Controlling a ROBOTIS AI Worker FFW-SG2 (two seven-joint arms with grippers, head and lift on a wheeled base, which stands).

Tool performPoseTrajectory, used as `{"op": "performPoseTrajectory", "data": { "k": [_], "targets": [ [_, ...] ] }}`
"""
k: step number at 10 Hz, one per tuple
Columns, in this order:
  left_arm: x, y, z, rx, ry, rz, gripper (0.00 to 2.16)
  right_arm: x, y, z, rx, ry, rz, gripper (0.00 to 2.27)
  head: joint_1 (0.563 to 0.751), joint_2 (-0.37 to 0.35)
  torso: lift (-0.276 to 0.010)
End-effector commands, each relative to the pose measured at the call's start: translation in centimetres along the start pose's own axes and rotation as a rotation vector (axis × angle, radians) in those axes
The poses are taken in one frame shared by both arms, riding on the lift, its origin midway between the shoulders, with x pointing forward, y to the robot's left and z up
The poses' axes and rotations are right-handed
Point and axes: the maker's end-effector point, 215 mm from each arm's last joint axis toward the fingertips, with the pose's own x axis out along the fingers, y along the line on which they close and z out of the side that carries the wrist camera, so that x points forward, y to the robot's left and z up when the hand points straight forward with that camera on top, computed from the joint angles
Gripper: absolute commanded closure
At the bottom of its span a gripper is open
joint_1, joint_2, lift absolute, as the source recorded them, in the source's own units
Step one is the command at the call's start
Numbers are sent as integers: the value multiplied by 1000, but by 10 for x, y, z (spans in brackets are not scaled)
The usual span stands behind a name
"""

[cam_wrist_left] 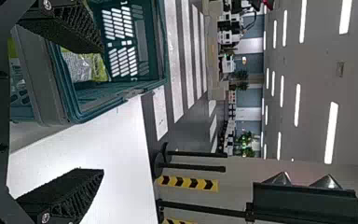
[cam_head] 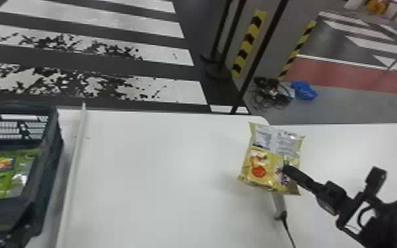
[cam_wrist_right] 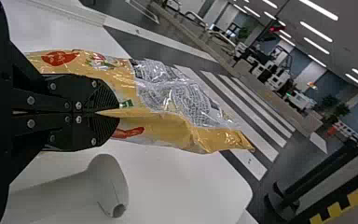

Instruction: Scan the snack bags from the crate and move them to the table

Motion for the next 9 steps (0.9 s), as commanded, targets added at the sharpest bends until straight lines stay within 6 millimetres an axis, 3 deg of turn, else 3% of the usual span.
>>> {"op": "performPoseTrajectory", "data": {
  "k": [1,3,5,9],
  "targets": [
    [0,0,-1,0,2,1,83,5,-17,34,68,-96,-13,2246,695,-350,-95],
    [-2,-1,-4,2,8,-1,83,3,-53,79,62,-221,-129,2246,695,-350,-95],
    [-5,0,-5,1,10,4,83,-12,-96,112,20,-355,-295,2246,695,-350,-95],
    [-8,-2,1,1,-10,1,83,-68,-180,160,28,-578,-620,2246,695,-350,-95]
  ]
}}
